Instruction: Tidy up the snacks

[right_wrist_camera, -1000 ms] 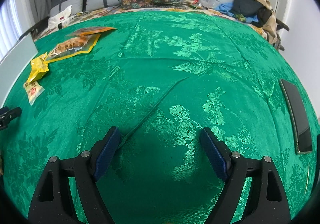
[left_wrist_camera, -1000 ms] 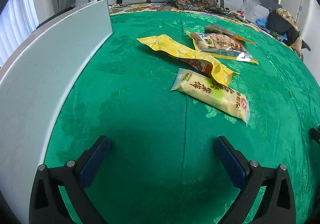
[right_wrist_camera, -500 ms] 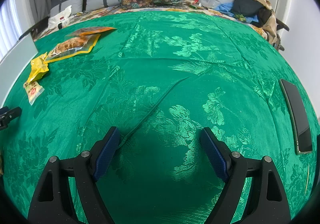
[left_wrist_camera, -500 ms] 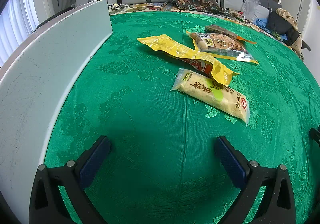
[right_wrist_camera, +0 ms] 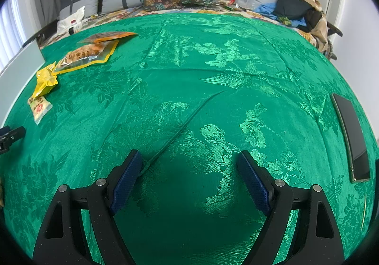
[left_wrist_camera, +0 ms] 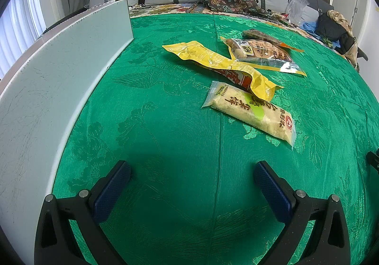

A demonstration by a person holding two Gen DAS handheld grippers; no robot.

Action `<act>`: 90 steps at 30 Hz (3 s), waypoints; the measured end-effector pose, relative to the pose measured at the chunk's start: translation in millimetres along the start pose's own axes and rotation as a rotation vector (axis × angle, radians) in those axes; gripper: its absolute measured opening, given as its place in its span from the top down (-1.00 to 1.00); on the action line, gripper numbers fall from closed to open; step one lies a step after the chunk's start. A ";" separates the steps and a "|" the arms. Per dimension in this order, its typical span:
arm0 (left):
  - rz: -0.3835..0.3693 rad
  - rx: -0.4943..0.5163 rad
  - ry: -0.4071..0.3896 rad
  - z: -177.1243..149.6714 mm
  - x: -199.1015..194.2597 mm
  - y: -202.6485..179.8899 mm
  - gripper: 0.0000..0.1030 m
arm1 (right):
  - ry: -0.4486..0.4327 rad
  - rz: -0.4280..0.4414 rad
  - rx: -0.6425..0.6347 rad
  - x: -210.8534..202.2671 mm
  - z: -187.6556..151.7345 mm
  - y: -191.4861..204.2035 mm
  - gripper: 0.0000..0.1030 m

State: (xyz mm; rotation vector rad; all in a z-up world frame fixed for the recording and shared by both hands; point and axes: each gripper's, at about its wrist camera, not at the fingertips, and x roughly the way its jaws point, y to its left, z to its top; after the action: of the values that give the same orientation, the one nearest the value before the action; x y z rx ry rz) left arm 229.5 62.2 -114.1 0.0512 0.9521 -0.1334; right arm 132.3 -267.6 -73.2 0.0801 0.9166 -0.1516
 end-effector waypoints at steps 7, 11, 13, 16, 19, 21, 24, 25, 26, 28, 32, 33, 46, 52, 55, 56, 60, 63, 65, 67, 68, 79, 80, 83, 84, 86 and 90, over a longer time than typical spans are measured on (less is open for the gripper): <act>0.000 0.000 0.000 -0.2 0.0 -0.1 -1.00 | 0.000 0.000 0.000 0.0 0.3 0.0 -0.67; 0.000 0.000 -0.001 -0.2 0.1 0.0 -1.00 | 0.000 0.000 0.000 0.0 0.1 -0.2 -0.67; 0.000 0.000 -0.001 -0.3 0.1 -0.1 -1.00 | 0.000 0.000 0.000 0.0 0.4 -0.1 -0.67; 0.000 0.000 -0.001 -0.3 0.2 0.1 -1.00 | 0.000 0.000 0.000 0.0 0.3 -0.1 -0.67; 0.000 0.000 -0.001 -0.3 0.2 0.3 -1.00 | 0.000 0.000 0.000 0.0 0.3 -0.1 -0.67; 0.000 -0.001 -0.001 -0.4 0.2 0.2 -1.00 | 0.000 -0.001 0.000 0.0 0.1 -0.2 -0.67; 0.000 -0.001 -0.001 -0.5 0.2 0.3 -1.00 | 0.000 -0.001 0.000 0.0 0.3 -0.1 -0.67; 0.000 -0.001 -0.001 -0.6 0.2 0.2 -1.00 | 0.000 -0.001 0.000 0.0 0.4 -0.1 -0.67; -0.001 -0.001 -0.001 -0.6 0.2 0.3 -1.00 | 0.000 -0.001 0.000 0.0 0.3 -0.1 -0.67; 0.000 -0.001 -0.002 -0.7 0.2 0.2 -1.00 | 0.000 0.000 0.000 -0.1 0.4 -0.1 -0.67; 0.000 -0.001 -0.002 -0.7 0.3 0.5 -1.00 | 0.000 -0.001 0.000 -0.1 0.2 -0.2 -0.67; 0.000 -0.001 -0.002 -0.7 0.3 0.5 -1.00 | 0.000 -0.001 0.000 -0.1 0.5 -0.1 -0.67; 0.000 -0.001 -0.002 -0.8 0.4 0.4 -1.00 | 0.000 -0.001 0.000 0.0 0.3 -0.1 -0.67; 0.000 -0.001 -0.002 -1.0 0.4 0.3 -1.00 | 0.000 -0.001 0.000 -0.1 0.2 -0.3 -0.67; -0.001 -0.001 -0.002 -1.0 0.3 0.3 -1.00 | 0.000 -0.001 0.000 -0.1 0.2 -0.3 -0.67; -0.001 -0.001 -0.002 -1.0 0.4 0.4 -1.00 | 0.000 -0.001 0.000 -0.1 -0.1 -0.4 -0.67; 0.000 -0.002 -0.003 -1.1 0.5 0.5 -1.00 | 0.000 -0.001 0.001 -0.1 -0.1 -0.3 -0.67; -0.001 -0.002 -0.003 -1.3 0.5 0.3 -1.00 | 0.000 -0.001 0.001 0.0 0.1 -0.3 -0.67; -0.003 -0.001 -0.001 -1.2 0.5 0.5 -1.00 | 0.000 -0.001 0.000 0.0 -0.1 -0.3 -0.67; -0.017 0.025 0.019 0.0 0.8 0.5 -1.00 | 0.000 -0.001 0.001 0.0 0.2 -0.3 -0.67; -0.037 0.046 0.047 2.5 1.4 2.0 -1.00 | 0.000 -0.002 0.000 0.0 0.0 -0.4 -0.67; -0.217 -0.219 0.168 117.8 34.9 17.8 -0.93 | 0.000 -0.002 0.001 0.0 0.3 -0.6 -0.67; -0.180 -0.243 0.180 127.0 46.9 14.7 -0.88 | 0.000 -0.002 0.001 0.1 0.2 -0.6 -0.67; -0.090 -0.314 0.234 135.5 80.4 9.3 -0.71 | 0.000 -0.001 0.001 0.0 0.2 -0.7 -0.67; -0.063 -0.309 0.194 137.6 79.9 5.6 -0.74 | 0.000 -0.001 0.001 0.0 0.3 -0.6 -0.67; -0.015 -0.272 0.180 138.9 85.5 -3.3 -0.75 | 0.000 -0.002 0.001 0.1 0.1 -0.7 -0.67; -0.042 -0.120 0.111 129.8 81.2 -2.0 -0.53 | 0.000 -0.002 0.001 -0.1 0.2 -0.6 -0.67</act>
State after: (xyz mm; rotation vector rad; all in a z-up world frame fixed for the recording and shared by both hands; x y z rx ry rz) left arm 380.7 39.6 -105.1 -0.0726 1.0711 -0.1132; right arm 132.3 -268.2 -73.0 0.0800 0.9168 -0.1538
